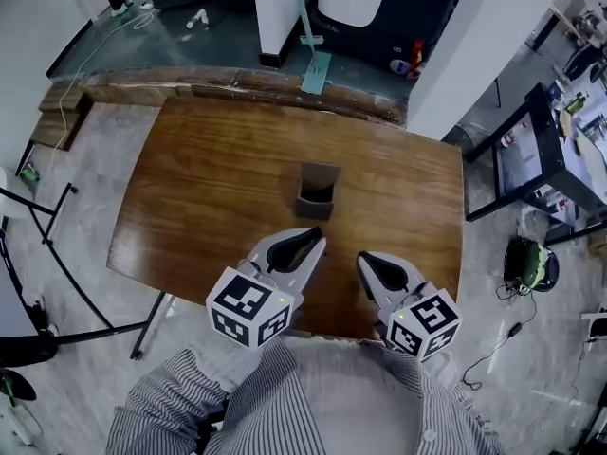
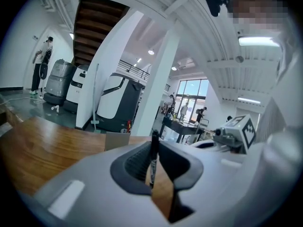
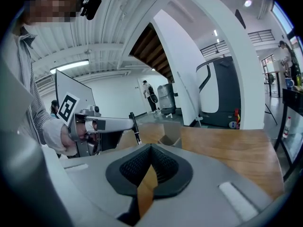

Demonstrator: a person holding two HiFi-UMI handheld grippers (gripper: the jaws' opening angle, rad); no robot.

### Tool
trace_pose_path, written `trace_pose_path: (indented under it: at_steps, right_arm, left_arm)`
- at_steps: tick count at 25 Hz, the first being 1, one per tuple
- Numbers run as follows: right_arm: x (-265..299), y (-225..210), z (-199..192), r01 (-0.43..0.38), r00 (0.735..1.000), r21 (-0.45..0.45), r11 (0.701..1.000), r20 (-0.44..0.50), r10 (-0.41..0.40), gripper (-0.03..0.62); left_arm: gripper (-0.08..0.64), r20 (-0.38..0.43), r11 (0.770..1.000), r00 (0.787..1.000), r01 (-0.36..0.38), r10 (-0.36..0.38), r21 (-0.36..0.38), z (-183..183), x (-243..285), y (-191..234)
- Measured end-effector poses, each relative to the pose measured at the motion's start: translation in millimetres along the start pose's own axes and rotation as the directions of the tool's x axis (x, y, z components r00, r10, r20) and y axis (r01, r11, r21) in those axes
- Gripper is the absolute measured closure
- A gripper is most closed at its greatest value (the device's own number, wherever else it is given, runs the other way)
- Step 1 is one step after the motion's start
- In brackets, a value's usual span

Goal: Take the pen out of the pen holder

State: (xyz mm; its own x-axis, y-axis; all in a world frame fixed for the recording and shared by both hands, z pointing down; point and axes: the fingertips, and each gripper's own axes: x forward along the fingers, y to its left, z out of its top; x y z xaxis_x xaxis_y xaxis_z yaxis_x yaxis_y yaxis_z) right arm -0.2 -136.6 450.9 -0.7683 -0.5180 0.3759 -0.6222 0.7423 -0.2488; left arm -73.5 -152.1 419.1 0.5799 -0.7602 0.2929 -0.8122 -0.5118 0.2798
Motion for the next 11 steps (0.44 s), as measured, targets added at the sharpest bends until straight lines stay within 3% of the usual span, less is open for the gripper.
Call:
trace_pose_path:
  at_steps: [11]
  right_arm:
    - [-1,-5,-7,-0.006,1.000,0.011,1.000,-0.017,0.006,0.593]
  left_arm:
    - [0.509,-0.036,0.995,0.997,0.074,-0.072,0.063,3,7,-16]
